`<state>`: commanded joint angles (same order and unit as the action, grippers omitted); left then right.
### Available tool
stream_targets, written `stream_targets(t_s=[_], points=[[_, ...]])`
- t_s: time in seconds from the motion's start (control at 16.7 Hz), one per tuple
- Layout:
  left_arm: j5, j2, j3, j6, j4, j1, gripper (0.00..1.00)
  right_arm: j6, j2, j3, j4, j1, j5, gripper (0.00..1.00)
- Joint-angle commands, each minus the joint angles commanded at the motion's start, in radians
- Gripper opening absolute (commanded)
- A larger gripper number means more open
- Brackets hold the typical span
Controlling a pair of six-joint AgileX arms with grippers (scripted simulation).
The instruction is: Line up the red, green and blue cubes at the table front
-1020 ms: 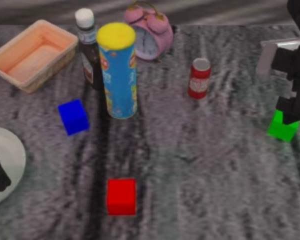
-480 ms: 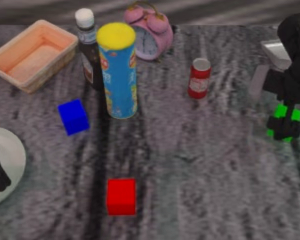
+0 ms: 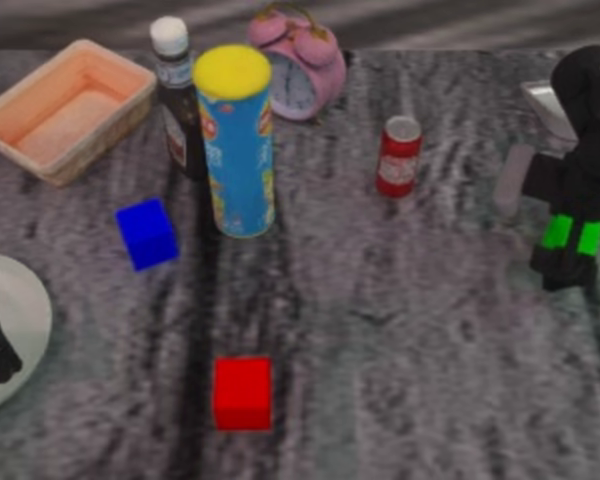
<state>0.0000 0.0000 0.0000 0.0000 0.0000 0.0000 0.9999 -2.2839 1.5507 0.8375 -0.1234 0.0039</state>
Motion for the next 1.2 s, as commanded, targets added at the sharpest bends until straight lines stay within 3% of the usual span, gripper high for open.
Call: stream_targets(t_s=[0.78, 1.2], points=[[0.0, 0.0, 0.0, 0.0, 0.0, 0.0, 1.0, 0.0, 0.0, 0.0, 0.0, 0.0, 0.0, 0.02], [0.0, 0.0, 0.0, 0.0, 0.0, 0.0, 1.0, 0.0, 0.0, 0.0, 0.0, 0.0, 0.0, 0.0]])
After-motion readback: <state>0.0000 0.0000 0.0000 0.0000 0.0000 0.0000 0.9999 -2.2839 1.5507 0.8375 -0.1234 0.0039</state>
